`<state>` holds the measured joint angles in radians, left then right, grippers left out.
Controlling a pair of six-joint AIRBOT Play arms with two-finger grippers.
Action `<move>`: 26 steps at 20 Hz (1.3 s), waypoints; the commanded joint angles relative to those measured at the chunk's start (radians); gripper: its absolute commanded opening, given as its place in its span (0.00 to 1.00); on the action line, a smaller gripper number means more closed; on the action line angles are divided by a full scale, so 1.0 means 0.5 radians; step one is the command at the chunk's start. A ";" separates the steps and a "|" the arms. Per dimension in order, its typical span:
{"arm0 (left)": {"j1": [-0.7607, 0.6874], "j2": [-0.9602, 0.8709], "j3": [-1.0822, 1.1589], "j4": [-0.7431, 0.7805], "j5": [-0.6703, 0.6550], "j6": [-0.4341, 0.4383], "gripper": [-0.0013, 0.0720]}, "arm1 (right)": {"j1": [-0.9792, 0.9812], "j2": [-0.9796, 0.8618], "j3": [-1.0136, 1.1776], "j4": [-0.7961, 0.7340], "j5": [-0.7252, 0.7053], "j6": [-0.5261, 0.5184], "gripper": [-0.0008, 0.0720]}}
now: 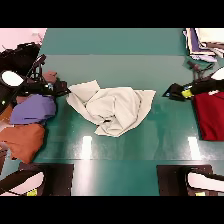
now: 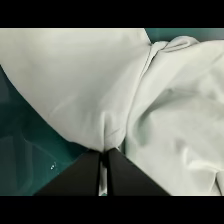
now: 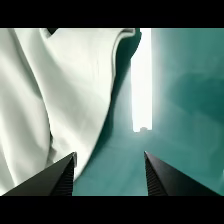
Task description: Fold the shirts.
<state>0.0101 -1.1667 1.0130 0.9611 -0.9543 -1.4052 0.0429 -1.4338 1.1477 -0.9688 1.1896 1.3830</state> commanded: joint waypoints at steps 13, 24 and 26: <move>0.034 0.006 0.226 0.183 -0.061 -0.011 0.05 | 0.216 -0.705 0.802 0.305 -0.088 -0.188 0.03; 0.256 0.668 1.662 0.345 -0.241 -0.016 0.05 | -0.105 0.481 1.836 -0.056 0.159 -0.188 0.03; 0.256 0.745 1.788 0.345 -0.248 -0.017 0.05 | -0.166 0.661 1.839 -0.056 0.154 -0.187 0.03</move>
<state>0.1326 -0.8619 1.7905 1.1225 -1.0733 -1.4124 -0.0021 -1.2266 2.0094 -0.9848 1.2541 1.2881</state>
